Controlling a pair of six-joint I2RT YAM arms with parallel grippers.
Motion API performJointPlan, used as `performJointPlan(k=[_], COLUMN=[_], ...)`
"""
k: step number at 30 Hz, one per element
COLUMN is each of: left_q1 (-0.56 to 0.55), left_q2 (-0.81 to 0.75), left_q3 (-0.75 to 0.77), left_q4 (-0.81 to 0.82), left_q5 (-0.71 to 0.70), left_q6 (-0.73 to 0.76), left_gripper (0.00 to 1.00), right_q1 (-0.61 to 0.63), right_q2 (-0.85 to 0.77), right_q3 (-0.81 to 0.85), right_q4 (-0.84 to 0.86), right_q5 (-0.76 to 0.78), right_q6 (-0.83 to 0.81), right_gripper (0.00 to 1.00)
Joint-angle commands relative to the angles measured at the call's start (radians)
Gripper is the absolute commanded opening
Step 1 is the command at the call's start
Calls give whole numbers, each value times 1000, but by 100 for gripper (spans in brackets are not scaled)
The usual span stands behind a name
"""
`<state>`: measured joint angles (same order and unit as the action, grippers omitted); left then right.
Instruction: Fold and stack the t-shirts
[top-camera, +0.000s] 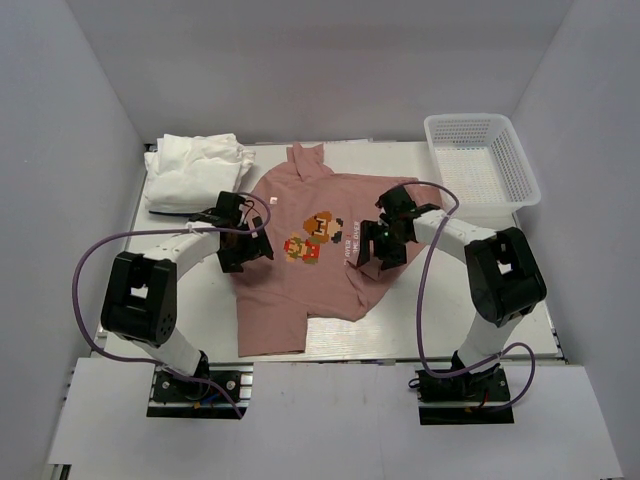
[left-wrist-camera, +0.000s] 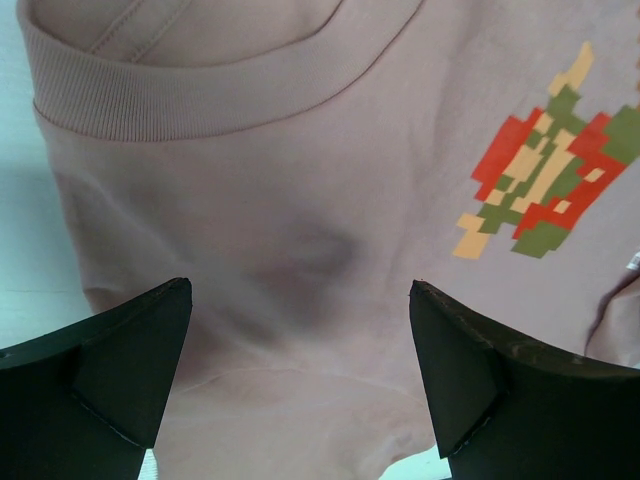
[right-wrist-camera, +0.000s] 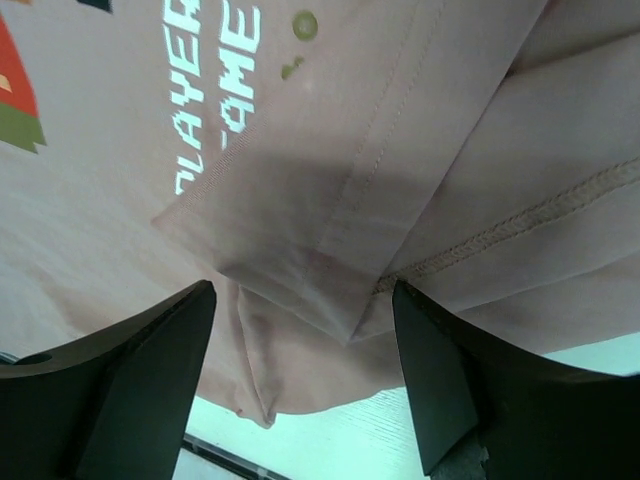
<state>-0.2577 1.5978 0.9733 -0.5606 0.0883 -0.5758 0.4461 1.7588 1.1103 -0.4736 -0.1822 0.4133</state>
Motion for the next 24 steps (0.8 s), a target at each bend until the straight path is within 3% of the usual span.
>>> performJointPlan(k=[1,6,10,11,14,20,21,24], left_q1=[-5,-5,-5,-5,-5,-5,-5,-5], left_q2=[-22,-3,7,19,28,28,28,37], left_q3=[-18,-27,-27,-27,-27,-37,-38,-38], left_q4=[25,34,53,53,53,53,53,38], left_q5=[8,8,8,8,8,8,17,18], left_q6=[1,1,1,1,1,1,1,1], left_gripper=[100,100,100,100,100,100,100,100], right_q1=[-3,0,-3,-3,-3,-21,-26,-69], right_q2=[4,5,18,16,-5,-123,-178,-278], right_q3=[-23,-36,-26,-21,-27,-21,-27,-78], right_q4=[18,47,59,55,33,-230,-352,-539], right_q5=[-26,-83,-94,-80,-68,96,209,307], right_q6=[5,-13,-19,-16,-13,-22,-18,62], right_gripper=[77,63,30,15,0,0,0,0])
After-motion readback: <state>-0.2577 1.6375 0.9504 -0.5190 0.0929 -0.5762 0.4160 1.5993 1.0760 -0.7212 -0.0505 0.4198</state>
